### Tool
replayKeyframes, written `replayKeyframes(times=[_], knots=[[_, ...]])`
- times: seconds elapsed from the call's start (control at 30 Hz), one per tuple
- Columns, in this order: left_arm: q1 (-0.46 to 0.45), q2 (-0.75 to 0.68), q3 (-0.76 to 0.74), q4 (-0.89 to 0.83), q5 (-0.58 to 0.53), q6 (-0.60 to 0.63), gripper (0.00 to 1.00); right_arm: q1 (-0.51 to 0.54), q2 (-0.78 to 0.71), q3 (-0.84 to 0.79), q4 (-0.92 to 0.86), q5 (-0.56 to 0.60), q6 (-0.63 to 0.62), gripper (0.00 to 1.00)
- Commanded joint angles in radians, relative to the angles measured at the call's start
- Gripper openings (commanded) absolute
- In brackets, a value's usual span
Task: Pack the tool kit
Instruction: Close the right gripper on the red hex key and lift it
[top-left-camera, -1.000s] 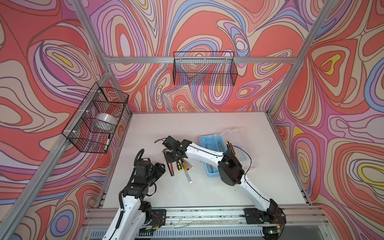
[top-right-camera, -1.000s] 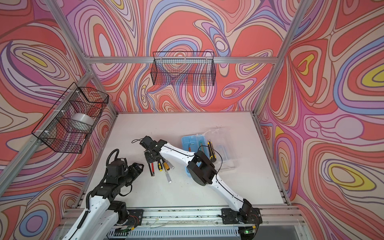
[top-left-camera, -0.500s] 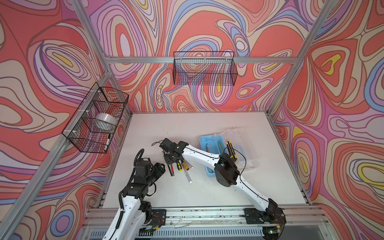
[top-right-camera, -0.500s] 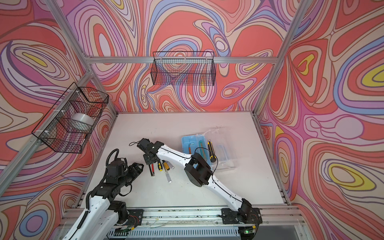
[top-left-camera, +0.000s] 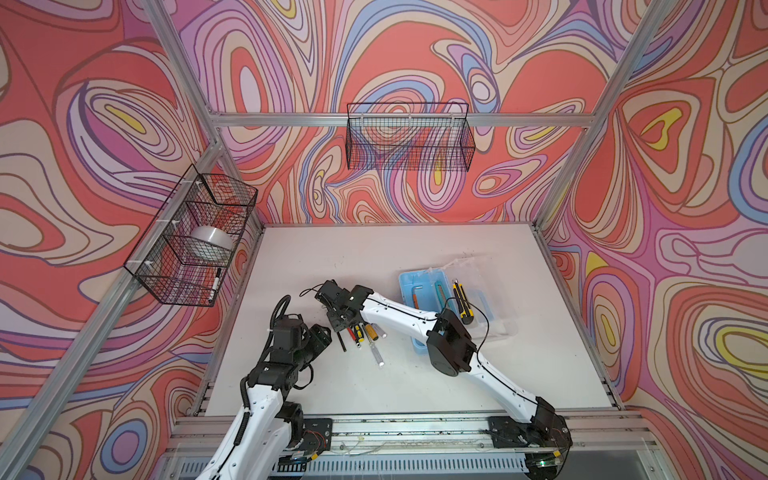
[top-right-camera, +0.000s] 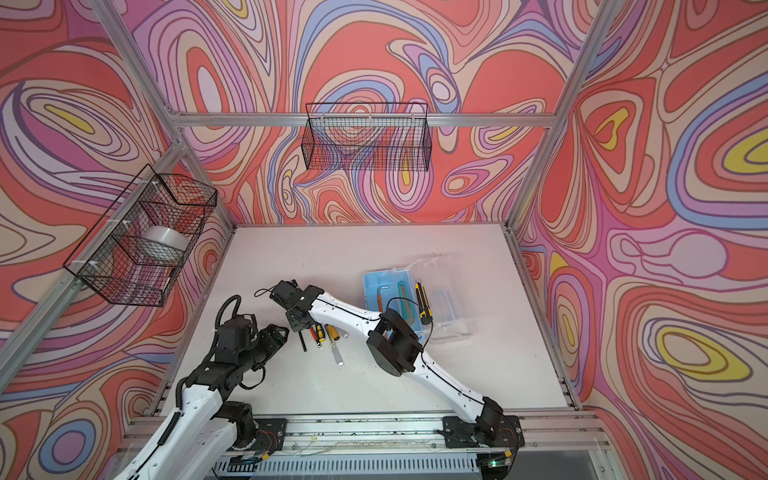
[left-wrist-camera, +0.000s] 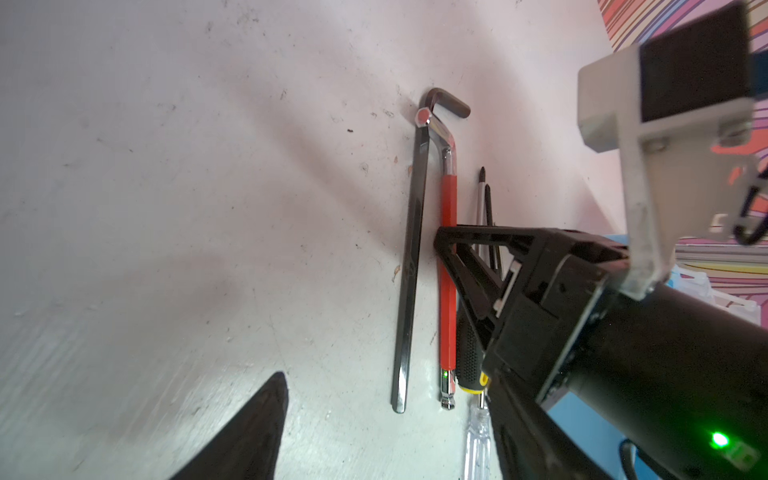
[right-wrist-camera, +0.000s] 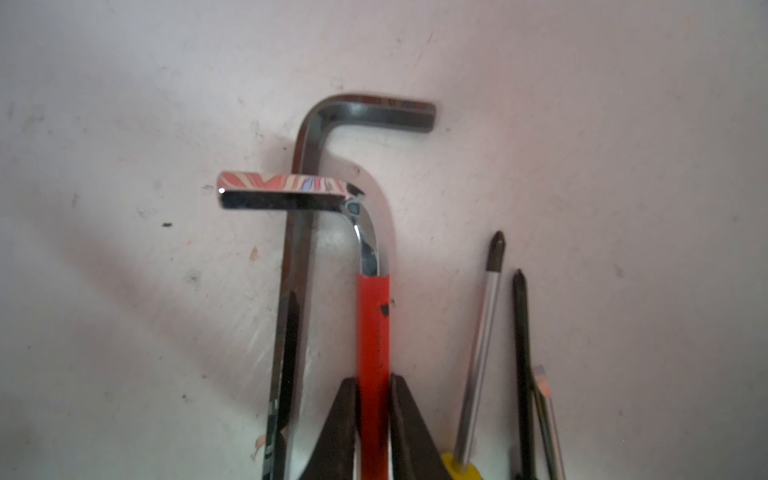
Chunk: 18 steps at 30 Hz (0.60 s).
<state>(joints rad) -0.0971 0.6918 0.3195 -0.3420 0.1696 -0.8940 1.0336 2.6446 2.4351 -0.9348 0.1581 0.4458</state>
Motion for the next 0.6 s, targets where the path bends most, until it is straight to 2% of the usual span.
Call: replayKeyframes(times=[0.0, 0.17, 0.23, 0.57], knots=[[0.007, 0.007, 0.007, 0.032, 0.01, 0.001, 0.76, -0.001, 0.035, -0.005, -0.026, 0.004, -0.003, 0.15], [0.007, 0.023, 0.006, 0.047, 0.013, 0.004, 0.76, -0.002, 0.024, -0.02, -0.006, -0.023, 0.002, 0.11], [0.007, 0.03, 0.006, 0.052, 0.015, 0.003, 0.76, -0.007, 0.012, -0.038, 0.015, -0.051, 0.012, 0.0], [0.007, 0.038, 0.005, 0.058, 0.006, 0.017, 0.75, -0.026, -0.114, -0.181, 0.139, -0.116, 0.053, 0.0]])
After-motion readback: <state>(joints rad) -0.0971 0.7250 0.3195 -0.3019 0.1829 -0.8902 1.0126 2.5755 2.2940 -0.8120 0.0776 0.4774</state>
